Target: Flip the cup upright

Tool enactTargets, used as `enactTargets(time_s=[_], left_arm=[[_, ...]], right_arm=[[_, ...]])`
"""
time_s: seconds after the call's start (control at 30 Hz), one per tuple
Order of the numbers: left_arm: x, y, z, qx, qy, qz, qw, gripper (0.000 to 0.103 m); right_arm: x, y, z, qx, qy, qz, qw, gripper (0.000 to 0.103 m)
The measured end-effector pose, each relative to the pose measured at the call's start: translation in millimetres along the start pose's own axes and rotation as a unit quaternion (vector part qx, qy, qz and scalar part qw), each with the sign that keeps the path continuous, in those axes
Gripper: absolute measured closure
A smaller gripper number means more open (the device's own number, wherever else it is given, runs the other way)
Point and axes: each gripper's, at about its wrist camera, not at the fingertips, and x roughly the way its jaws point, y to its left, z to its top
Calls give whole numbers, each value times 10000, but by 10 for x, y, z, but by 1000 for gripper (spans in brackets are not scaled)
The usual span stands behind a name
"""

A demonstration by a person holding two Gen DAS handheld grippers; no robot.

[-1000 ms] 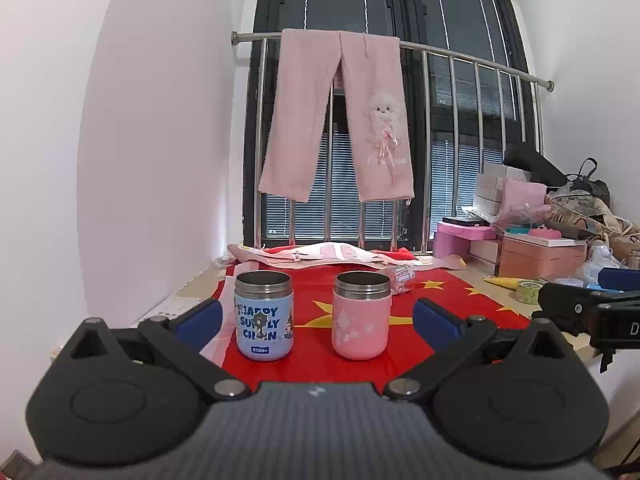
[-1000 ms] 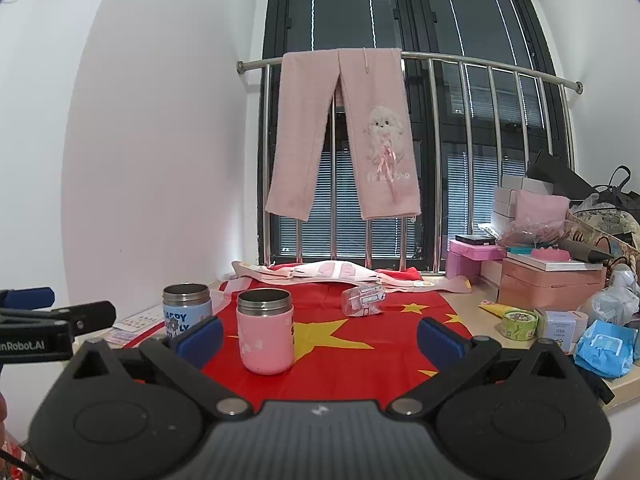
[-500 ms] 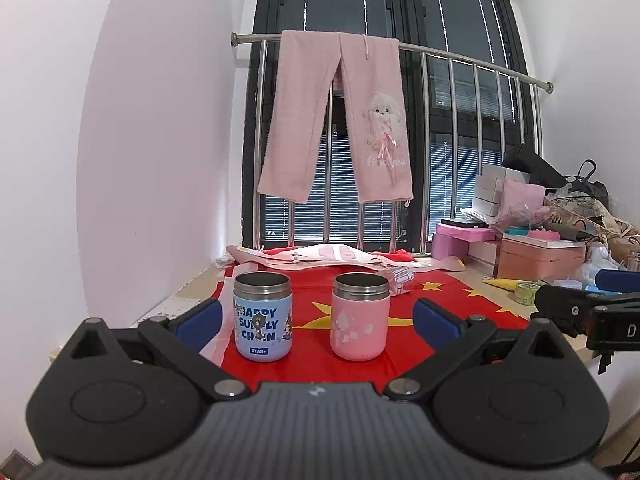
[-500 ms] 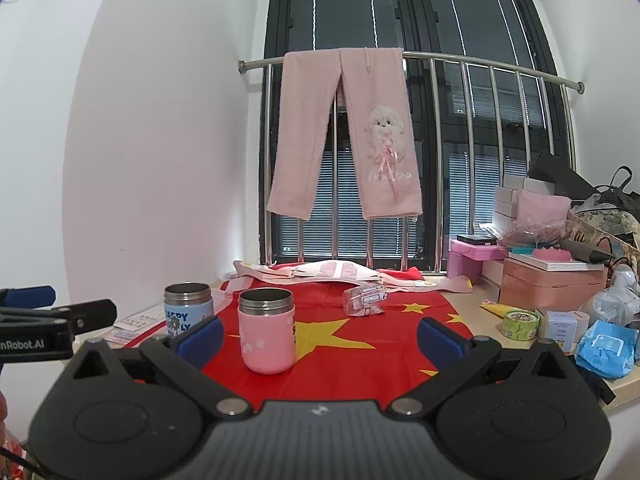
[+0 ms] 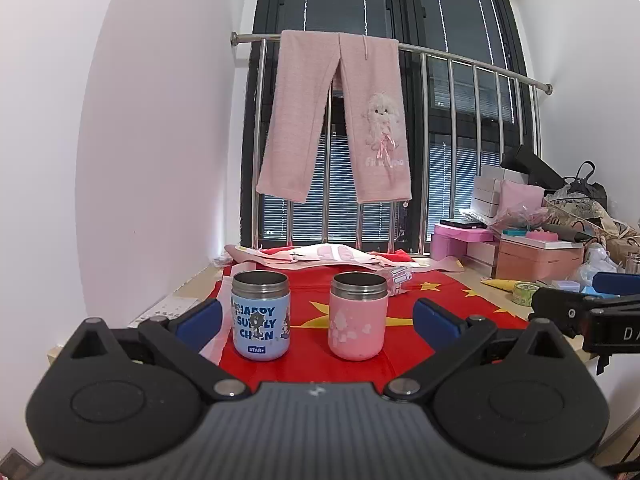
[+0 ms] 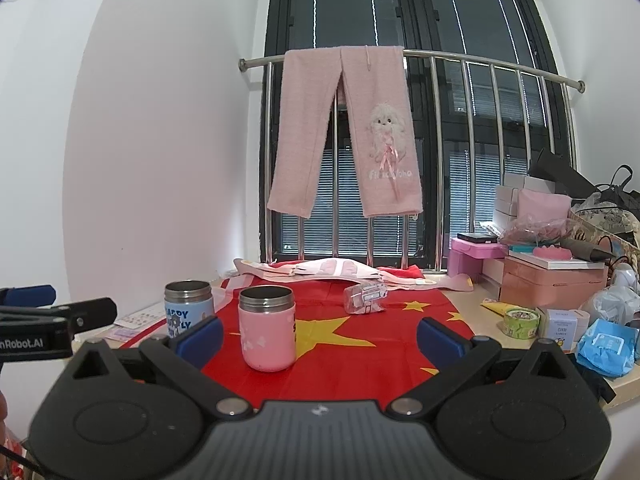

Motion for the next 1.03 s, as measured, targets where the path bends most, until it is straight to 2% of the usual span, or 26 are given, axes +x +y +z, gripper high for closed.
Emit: enactTargets(time_s=[1.03], left_arm=[[-30,15,-5,-83,-76,-58,9999,0]], right_arm=[[-52,-8,-4,5,-55,-66,10000,0]])
